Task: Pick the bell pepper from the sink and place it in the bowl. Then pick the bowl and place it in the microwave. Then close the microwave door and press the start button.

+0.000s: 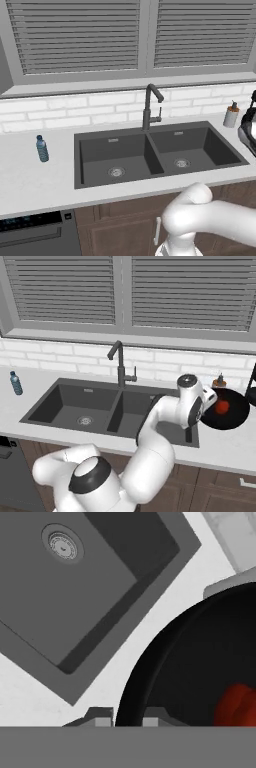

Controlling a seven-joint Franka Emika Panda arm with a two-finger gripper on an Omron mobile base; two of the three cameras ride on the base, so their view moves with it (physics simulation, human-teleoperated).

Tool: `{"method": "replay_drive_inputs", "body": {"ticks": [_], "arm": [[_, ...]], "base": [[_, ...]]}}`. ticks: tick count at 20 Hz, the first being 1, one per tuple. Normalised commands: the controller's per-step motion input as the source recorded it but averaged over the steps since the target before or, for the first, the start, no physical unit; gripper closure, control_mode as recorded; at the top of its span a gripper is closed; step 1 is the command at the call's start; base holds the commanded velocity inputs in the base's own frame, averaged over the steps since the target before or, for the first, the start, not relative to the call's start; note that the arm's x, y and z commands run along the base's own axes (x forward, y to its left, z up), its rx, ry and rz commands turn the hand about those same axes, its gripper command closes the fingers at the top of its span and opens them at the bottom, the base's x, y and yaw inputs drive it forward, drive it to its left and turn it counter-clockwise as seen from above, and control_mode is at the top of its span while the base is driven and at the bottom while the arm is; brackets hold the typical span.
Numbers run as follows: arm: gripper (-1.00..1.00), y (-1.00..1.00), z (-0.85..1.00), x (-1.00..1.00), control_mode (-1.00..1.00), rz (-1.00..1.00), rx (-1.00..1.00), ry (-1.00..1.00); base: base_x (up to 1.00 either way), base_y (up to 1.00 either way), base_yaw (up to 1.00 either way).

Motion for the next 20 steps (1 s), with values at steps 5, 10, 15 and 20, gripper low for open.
{"method": "replay_drive_inputs", "body": {"ticks": [5,10,15,20], "arm": [[1.00,0.26,0.60,-0.29,-1.00,0.41,-0.07,0.07],[1.00,0.52,0.47,-0.16,-1.00,0.33,0.00,0.05],[1.00,0.79,0.35,-0.08,-1.00,0.32,-0.02,0.02],[1.00,0.78,0.42,-0.01,-1.00,0.31,-0.10,0.00]], "base": [[0.00,0.00,0.00],[0.00,0.00,0.00],[0.00,0.00,0.00],[0.00,0.00,0.00]]}}
